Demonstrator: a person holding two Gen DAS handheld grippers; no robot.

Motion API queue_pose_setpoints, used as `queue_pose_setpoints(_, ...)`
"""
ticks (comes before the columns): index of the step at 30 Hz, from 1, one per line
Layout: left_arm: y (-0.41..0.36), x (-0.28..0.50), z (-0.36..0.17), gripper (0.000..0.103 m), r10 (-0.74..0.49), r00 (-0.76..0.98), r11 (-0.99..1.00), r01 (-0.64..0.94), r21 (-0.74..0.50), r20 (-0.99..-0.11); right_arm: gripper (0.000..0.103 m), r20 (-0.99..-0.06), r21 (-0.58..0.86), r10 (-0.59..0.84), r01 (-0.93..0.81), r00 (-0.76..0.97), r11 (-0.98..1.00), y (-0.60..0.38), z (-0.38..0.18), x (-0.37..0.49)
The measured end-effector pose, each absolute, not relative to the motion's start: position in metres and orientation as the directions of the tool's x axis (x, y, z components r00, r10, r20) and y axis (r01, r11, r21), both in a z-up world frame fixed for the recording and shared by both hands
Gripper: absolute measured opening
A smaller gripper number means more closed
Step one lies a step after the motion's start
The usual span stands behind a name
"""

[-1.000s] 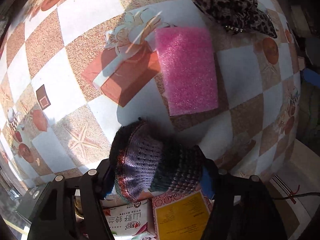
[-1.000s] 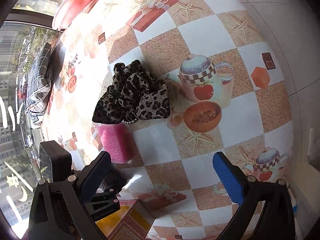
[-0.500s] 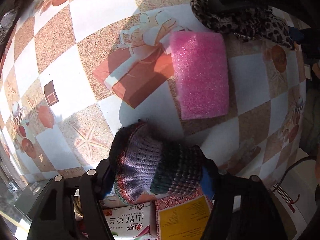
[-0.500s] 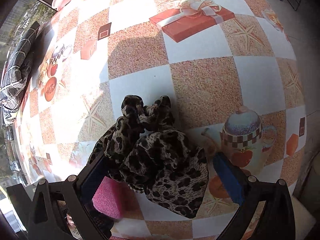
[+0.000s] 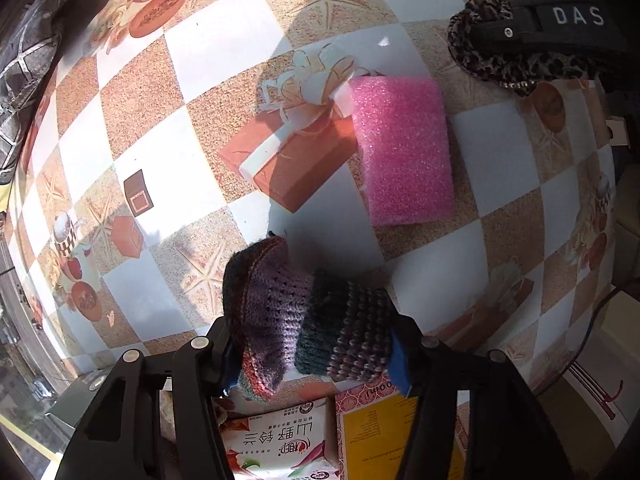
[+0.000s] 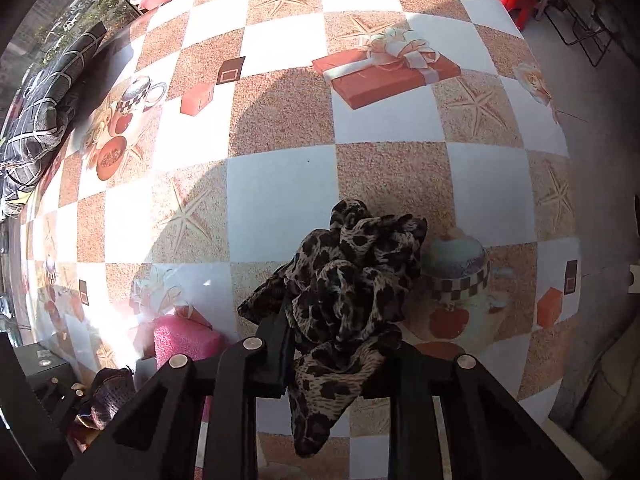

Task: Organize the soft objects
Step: 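Grasp the striped knit beanie with the left tool while the right tool grasps the leopard scrunchie, then carry the beanie and leopard scrunchie with both tools over the white box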

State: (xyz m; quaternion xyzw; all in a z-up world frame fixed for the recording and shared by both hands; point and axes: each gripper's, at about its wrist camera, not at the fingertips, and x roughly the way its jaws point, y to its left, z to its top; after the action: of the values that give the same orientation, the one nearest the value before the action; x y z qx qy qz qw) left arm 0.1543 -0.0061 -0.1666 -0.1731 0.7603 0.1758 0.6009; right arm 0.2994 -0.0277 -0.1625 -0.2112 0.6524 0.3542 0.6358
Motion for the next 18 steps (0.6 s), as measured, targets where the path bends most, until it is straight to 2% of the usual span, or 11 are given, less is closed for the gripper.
queue_pose_setpoints(7,-0.005,0.142,-0.139,0.061,0.047,-0.156,0.874,-0.472,0.116,-0.987,0.024,-0.97,0.236,0.214,-0.686,-0.118,0.688,-0.058,-0.145,0.3)
queue_pose_setpoints(18,-0.003,0.092,-0.103,0.061,0.103,-0.065,0.85,-0.512,0.122,-0.993,0.024,-0.966,0.248,0.236,-0.665,-0.111,0.705,-0.116,-0.123,0.271)
